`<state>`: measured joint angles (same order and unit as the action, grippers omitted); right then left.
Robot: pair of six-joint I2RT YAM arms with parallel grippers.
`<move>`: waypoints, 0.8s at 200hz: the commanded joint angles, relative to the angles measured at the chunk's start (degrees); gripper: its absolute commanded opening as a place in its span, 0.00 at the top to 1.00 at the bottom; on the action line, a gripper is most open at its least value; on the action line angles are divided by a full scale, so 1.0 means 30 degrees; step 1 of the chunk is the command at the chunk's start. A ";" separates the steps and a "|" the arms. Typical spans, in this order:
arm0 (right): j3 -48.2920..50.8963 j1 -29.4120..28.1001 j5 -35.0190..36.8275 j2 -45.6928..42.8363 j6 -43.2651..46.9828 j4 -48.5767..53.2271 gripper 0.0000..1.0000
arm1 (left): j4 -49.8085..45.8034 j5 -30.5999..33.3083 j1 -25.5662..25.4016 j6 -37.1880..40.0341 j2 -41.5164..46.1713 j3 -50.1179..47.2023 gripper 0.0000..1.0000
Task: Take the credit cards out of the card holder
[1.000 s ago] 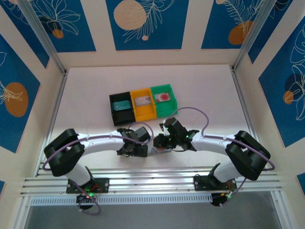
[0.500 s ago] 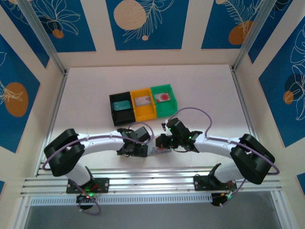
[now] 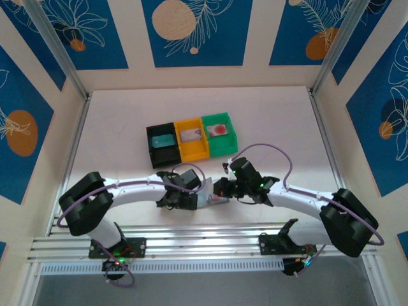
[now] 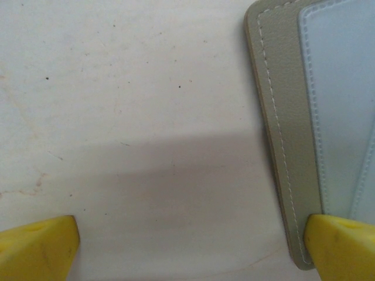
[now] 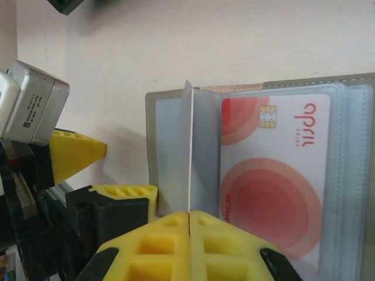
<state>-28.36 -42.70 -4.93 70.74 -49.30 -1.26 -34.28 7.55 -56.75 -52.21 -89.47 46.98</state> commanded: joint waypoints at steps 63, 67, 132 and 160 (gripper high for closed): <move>0.0984 0.1205 -0.0001 -0.3272 0.0903 0.2030 1.00 | -0.2177 0.1321 0.0196 0.0567 0.1245 0.0631 0.00; 0.0986 0.1273 -0.0025 -0.3444 0.0936 0.2147 1.00 | -0.2365 0.1524 0.0224 0.0624 0.1487 0.0724 0.00; 0.1238 0.2158 -0.1114 -0.5943 0.1542 0.2947 1.00 | -0.4032 0.4753 0.0533 0.1960 0.7642 0.1503 0.00; 0.1494 0.2279 -0.2509 -0.6293 0.1864 0.2136 1.00 | -0.1830 0.3462 0.0577 0.3551 1.1102 0.0011 0.00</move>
<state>-25.21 -36.27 -7.18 52.97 -45.74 6.02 -42.63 18.59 -55.57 -46.87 -63.16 50.43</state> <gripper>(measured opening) 0.063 0.996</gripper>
